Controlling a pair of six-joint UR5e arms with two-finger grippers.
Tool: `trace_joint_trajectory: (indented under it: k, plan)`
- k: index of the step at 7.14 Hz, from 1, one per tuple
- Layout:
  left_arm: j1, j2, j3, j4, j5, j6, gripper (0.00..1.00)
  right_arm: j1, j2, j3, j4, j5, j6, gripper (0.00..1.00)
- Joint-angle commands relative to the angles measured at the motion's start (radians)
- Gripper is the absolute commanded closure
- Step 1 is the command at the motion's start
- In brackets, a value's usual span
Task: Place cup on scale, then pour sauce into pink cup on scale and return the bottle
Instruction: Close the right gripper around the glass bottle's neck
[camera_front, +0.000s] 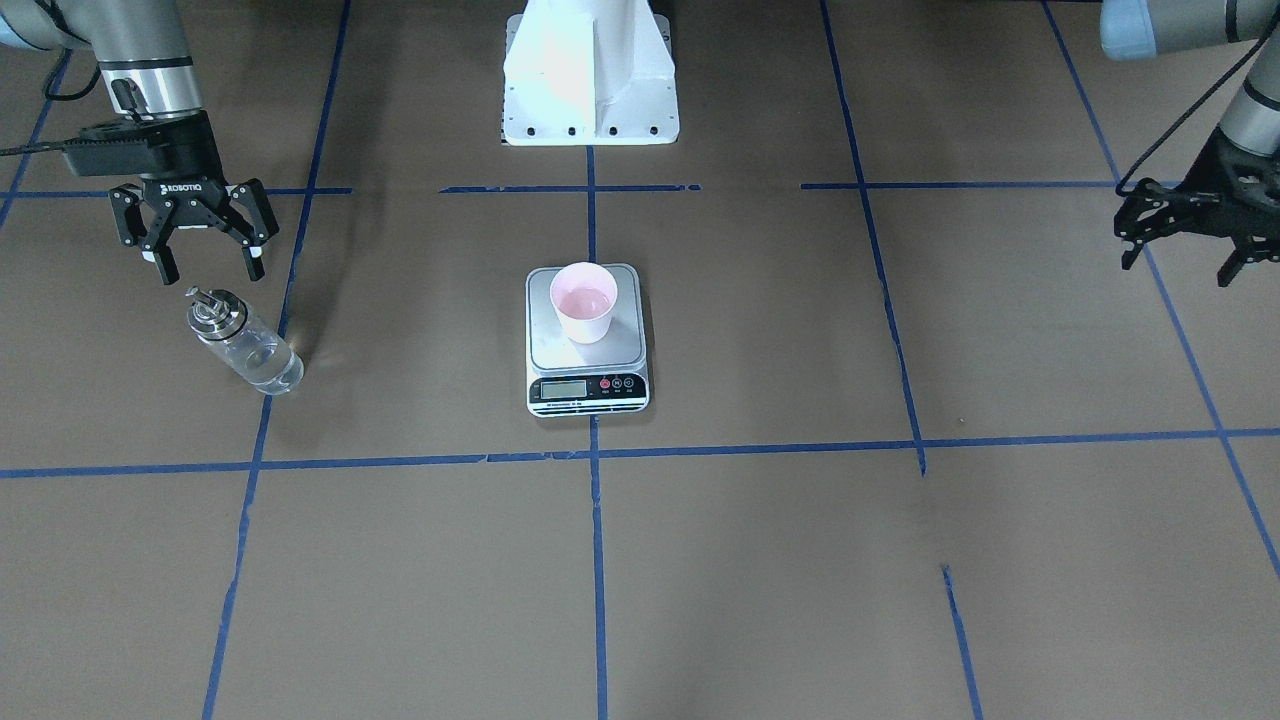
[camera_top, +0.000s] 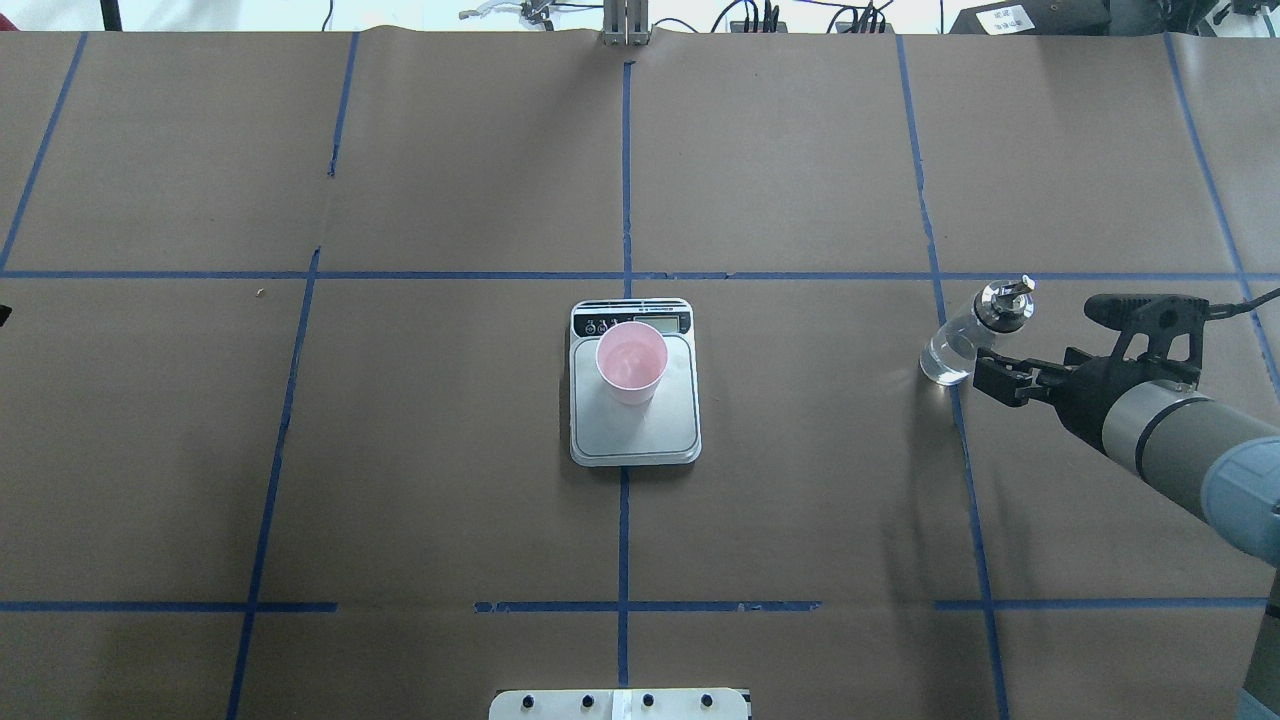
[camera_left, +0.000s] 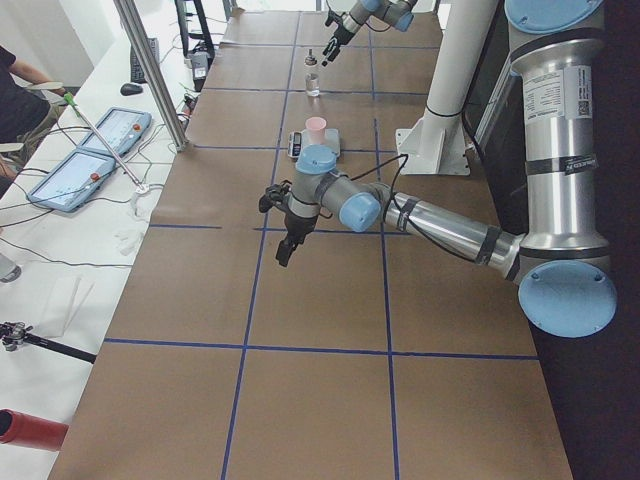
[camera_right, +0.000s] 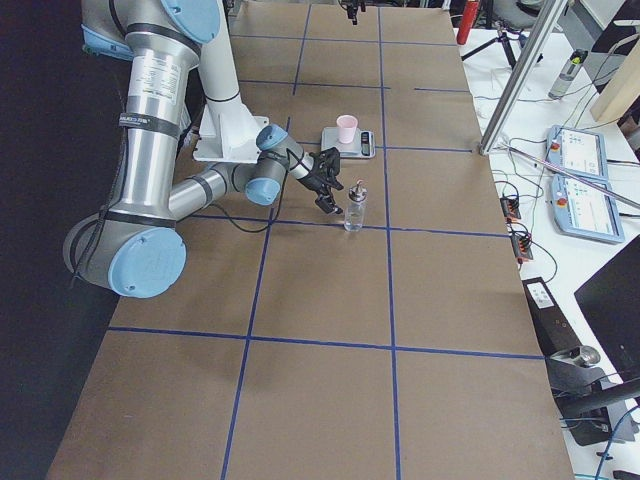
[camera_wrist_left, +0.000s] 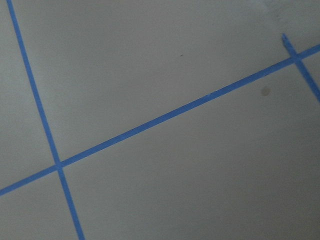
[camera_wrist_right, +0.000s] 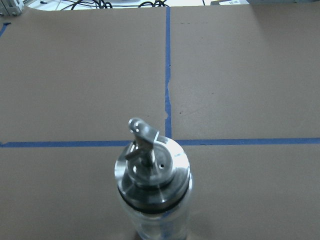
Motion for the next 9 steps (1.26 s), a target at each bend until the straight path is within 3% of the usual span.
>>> trace_joint_trajectory:
  k: [1, 4, 7, 9]
  plan:
    - [-0.023, 0.005, 0.040, -0.035, 0.000, 0.040, 0.00, -0.053, 0.003, -0.052, 0.030, -0.097, -0.019, 0.00]
    - [-0.037, 0.005, 0.040, -0.035, 0.000, 0.040, 0.00, -0.074, 0.087, -0.119, 0.032, -0.154, -0.027, 0.00]
    - [-0.040, 0.008, 0.058, -0.035, 0.003, 0.046, 0.00, -0.074, 0.090, -0.145, 0.038, -0.177, -0.073, 0.00]
    - [-0.041, 0.017, 0.065, -0.036, 0.005, 0.078, 0.00, -0.076, 0.106, -0.240, 0.178, -0.183, -0.109, 0.00]
